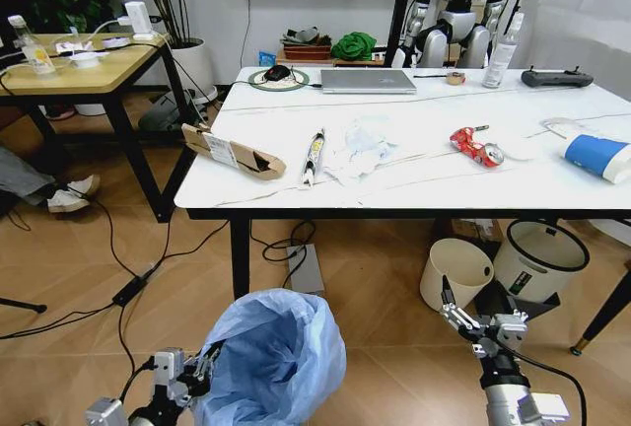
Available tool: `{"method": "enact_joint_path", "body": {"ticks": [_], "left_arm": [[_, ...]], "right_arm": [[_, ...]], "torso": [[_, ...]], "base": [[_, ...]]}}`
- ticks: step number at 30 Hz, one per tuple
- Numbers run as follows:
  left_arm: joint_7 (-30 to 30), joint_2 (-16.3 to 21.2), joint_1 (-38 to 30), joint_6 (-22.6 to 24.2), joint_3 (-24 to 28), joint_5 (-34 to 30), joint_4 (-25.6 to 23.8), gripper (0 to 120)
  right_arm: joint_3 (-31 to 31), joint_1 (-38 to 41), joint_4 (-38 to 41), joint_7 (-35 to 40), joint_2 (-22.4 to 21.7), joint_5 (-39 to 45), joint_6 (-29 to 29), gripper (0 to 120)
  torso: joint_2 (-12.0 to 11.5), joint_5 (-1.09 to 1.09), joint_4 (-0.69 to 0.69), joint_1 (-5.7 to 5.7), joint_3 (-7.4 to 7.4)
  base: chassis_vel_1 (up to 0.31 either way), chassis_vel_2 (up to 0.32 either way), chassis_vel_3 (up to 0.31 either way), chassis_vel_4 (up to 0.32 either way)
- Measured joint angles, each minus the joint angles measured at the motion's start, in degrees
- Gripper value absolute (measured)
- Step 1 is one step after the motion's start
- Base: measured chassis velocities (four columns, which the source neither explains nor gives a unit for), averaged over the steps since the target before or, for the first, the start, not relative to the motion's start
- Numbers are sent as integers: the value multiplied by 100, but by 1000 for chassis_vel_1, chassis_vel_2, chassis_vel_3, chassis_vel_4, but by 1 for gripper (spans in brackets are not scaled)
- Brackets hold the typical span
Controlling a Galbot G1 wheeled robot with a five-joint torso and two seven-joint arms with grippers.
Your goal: Pick up the trash bin and place the trash from the table into it.
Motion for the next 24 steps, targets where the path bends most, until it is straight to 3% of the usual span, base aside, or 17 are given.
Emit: {"method": "enact_joint_path", "body": {"ticks": [4, 24], "left_arm": [[2, -28, 26, 0, -12, 48, 0, 0], [20, -42, 47, -4, -13, 76, -63, 0]], "right_arm": [[-10, -240, 345, 7, -116, -89, -293, 100], [-21, -254, 455, -69, -140, 37, -44, 100]], "torso": [[141, 0, 0, 58, 83], [614, 0, 0, 240, 372]], "base": [[0, 0, 0, 0], [0, 0, 0, 0]]}}
